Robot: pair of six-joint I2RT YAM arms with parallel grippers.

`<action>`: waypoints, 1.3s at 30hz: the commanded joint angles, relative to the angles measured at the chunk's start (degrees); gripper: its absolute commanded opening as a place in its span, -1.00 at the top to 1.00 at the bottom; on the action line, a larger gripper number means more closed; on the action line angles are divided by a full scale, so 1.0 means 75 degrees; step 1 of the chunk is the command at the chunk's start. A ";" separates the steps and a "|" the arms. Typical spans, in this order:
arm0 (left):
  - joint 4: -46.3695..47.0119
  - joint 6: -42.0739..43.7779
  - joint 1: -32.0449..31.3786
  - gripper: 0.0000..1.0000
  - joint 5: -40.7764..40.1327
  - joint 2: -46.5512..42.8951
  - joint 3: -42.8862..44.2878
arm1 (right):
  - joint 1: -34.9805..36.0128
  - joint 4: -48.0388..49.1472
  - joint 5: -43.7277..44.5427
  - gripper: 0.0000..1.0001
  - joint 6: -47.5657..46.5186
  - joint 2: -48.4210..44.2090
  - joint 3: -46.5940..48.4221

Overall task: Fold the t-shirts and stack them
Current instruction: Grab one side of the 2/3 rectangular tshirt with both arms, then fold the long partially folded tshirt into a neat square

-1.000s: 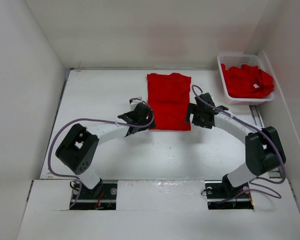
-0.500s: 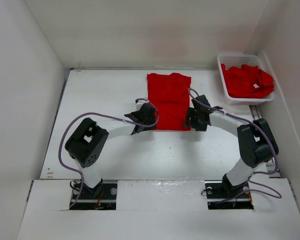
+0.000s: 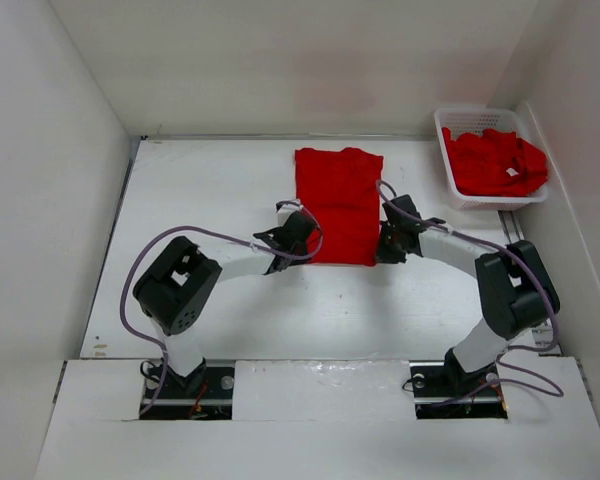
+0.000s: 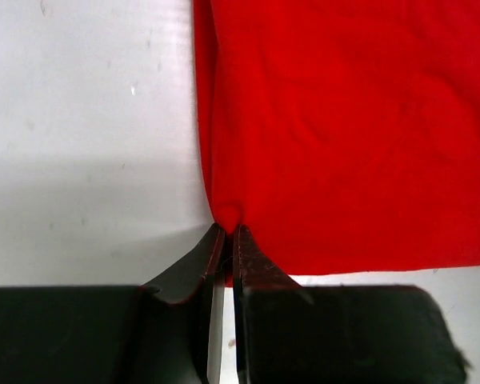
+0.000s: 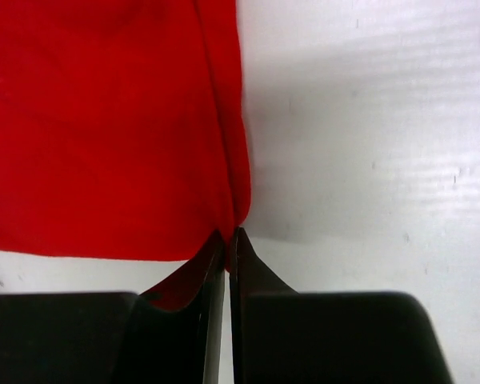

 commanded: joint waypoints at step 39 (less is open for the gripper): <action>-0.1910 0.0186 0.0399 1.00 -0.0282 -0.3234 0.1299 | -0.0541 -0.1635 0.0572 0.91 -0.0396 -0.3088 0.1569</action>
